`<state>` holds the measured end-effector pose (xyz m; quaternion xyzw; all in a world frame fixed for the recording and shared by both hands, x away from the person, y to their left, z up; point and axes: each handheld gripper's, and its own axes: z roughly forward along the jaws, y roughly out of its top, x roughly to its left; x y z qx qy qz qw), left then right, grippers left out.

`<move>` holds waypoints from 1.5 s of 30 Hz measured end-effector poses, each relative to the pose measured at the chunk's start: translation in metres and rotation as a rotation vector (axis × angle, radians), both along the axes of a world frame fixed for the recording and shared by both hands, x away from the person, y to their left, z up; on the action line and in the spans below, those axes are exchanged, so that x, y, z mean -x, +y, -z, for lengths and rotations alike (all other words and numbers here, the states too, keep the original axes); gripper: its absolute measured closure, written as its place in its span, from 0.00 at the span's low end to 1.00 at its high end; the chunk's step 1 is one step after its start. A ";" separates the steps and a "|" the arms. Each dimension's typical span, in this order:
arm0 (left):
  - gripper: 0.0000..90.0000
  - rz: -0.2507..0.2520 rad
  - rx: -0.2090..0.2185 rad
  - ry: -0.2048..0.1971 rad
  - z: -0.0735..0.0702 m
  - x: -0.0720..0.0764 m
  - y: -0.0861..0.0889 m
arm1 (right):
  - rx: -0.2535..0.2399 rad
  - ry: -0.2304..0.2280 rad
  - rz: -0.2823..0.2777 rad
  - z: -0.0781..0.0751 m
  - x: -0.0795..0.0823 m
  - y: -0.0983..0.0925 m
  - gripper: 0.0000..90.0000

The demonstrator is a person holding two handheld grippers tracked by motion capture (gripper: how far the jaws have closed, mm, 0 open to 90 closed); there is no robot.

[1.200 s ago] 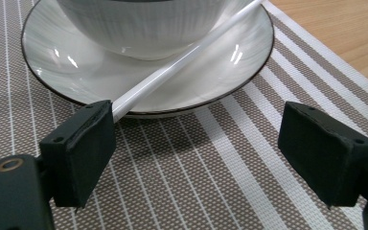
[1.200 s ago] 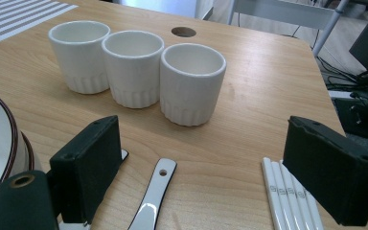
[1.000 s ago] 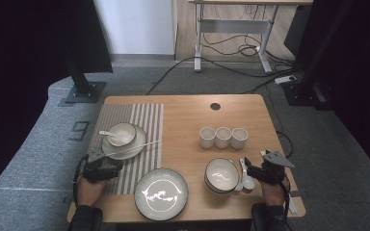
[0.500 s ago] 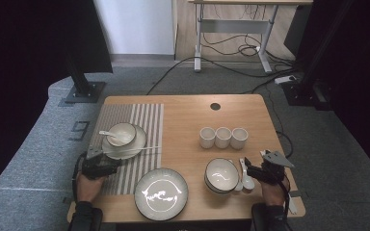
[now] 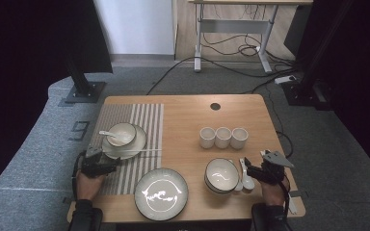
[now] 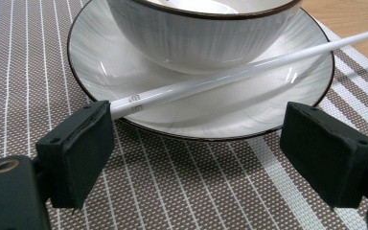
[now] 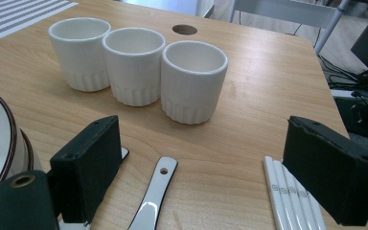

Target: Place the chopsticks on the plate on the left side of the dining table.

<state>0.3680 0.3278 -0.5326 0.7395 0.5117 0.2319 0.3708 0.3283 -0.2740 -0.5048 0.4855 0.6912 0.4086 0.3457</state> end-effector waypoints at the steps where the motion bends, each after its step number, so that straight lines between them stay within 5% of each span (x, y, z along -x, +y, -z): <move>1: 0.13 -0.001 0.000 0.000 0.000 0.000 0.000 | -0.001 0.000 0.000 0.000 0.000 0.000 0.15; 13: 0.12 -0.009 -0.013 -0.003 -0.003 0.006 0.001 | -0.001 0.000 0.001 0.000 0.000 -0.001 0.15; 23: 0.08 -0.076 -0.046 -0.029 -0.015 0.024 0.016 | -0.004 0.006 0.001 0.001 0.000 -0.002 0.15; 45: 0.02 0.026 -0.126 0.071 0.000 0.023 0.001 | -0.024 0.039 -0.021 -0.004 0.001 -0.008 0.15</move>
